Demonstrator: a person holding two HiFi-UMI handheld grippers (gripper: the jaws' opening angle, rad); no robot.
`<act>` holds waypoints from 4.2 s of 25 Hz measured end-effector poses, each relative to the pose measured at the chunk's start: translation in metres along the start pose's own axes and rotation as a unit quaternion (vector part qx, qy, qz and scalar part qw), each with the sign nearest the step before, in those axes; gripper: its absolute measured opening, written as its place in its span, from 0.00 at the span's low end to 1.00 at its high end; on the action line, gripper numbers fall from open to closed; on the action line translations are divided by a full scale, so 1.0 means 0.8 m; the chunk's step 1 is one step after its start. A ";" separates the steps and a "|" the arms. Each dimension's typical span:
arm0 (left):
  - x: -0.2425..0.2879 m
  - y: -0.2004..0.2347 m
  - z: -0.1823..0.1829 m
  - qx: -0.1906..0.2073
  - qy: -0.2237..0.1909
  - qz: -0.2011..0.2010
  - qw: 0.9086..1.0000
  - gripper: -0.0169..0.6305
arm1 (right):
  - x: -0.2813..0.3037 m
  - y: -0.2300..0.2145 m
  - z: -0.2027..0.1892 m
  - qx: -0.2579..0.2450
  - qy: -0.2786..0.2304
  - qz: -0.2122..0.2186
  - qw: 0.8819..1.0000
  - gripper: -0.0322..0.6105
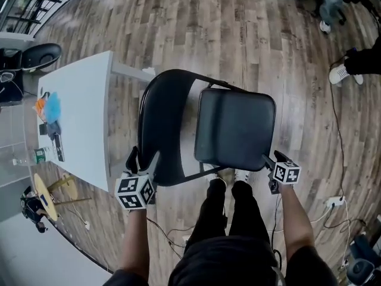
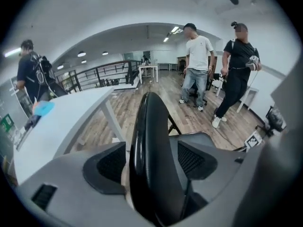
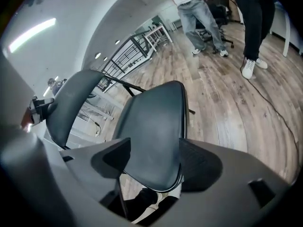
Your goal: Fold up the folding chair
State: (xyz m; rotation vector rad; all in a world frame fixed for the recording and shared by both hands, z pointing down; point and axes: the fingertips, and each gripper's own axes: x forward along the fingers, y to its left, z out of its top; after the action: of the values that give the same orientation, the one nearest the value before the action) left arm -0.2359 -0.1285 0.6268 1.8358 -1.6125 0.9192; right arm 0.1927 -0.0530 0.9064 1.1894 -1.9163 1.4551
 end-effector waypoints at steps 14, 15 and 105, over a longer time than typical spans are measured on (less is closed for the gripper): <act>0.064 -0.004 -0.046 -0.071 0.045 -0.106 0.991 0.48 | 0.133 -0.066 -0.096 0.130 0.087 0.127 0.980 0.61; 0.065 -0.003 -0.046 -0.071 0.043 -0.108 0.991 0.41 | 0.137 -0.066 -0.096 0.129 0.087 0.135 0.979 0.61; -0.342 0.018 0.110 -0.026 -0.313 -0.081 0.946 0.04 | -0.322 0.609 0.139 -0.344 -0.380 0.048 0.858 0.07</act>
State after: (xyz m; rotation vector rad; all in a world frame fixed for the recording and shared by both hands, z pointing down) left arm -0.2527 -0.0254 0.3589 2.3255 -1.7672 0.2127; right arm -0.0656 -0.0297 0.4075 1.3961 -2.6874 0.1841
